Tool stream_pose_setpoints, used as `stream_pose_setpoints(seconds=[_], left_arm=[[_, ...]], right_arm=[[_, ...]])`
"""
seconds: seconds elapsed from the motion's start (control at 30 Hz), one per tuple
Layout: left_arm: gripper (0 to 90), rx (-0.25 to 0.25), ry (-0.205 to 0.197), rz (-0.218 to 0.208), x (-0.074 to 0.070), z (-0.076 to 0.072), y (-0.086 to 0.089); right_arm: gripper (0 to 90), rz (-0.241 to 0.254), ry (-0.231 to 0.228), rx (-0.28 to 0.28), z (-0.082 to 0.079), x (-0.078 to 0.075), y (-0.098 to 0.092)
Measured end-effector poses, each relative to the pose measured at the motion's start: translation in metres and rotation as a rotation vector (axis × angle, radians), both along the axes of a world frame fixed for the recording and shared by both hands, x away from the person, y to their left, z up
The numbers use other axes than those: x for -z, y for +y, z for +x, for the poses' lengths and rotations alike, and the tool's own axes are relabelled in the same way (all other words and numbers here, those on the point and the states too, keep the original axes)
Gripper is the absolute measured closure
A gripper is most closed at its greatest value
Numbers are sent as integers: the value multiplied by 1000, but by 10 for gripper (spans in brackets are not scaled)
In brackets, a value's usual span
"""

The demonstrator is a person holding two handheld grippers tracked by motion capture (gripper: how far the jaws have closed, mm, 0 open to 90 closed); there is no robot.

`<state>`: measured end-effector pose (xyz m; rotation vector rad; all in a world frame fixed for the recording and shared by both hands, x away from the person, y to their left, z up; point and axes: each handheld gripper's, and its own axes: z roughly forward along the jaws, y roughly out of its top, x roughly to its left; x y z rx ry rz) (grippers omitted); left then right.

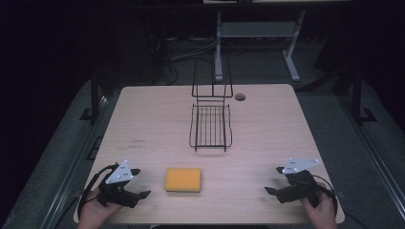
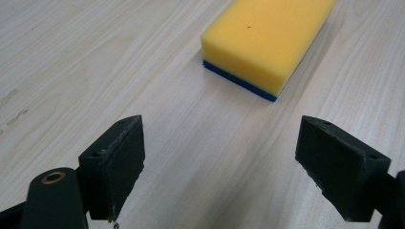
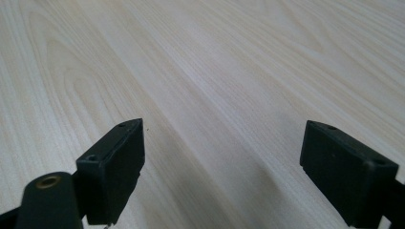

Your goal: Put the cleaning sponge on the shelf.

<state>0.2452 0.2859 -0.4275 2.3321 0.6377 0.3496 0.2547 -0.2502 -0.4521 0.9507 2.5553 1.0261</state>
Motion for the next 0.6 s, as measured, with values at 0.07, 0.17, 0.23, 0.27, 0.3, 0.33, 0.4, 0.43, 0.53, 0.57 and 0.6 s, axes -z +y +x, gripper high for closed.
stream_pose_setpoints(seconds=[0.07, 0.17, 0.23, 0.27, 0.3, 0.33, 0.4, 0.43, 0.53, 0.57, 0.6], left_arm=[[166, 7, 2, 2, 0, 0, -2], [166, 17, 2, 4, -2, 1, -4], [166, 28, 1, 10, -3, 2, -7], [166, 32, 0, 13, -4, 3, -8], [166, 35, 1, 19, -4, 3, -9], [166, 41, 2, 24, -5, 4, -11], [166, 53, 2, 34, -6, 4, -13], [166, 60, 4, 44, -6, 4, -15], [166, 70, 7, 56, -6, 5, -18], [166, 73, 5, 59, -7, 5, -19], [166, 75, 7, 62, -7, 6, -19]], right_arm=[[150, -1, -1, -2, 0, 0, 0], [149, 0, 0, -2, 0, 0, 0], [150, -3, -4, -9, 0, 0, 0], [149, -2, 0, -7, 0, 0, 0], [149, -2, 1, -7, 0, 0, 0], [150, -5, -3, -10, 0, 0, 0], [150, 2, -4, -12, 0, -1, 0], [150, 5, -6, -11, 0, -1, 0], [150, 4, -3, -7, 0, 0, -1], [149, 3, -2, -7, 0, 0, 0], [149, -4, -2, -10, 0, 0, 0]])
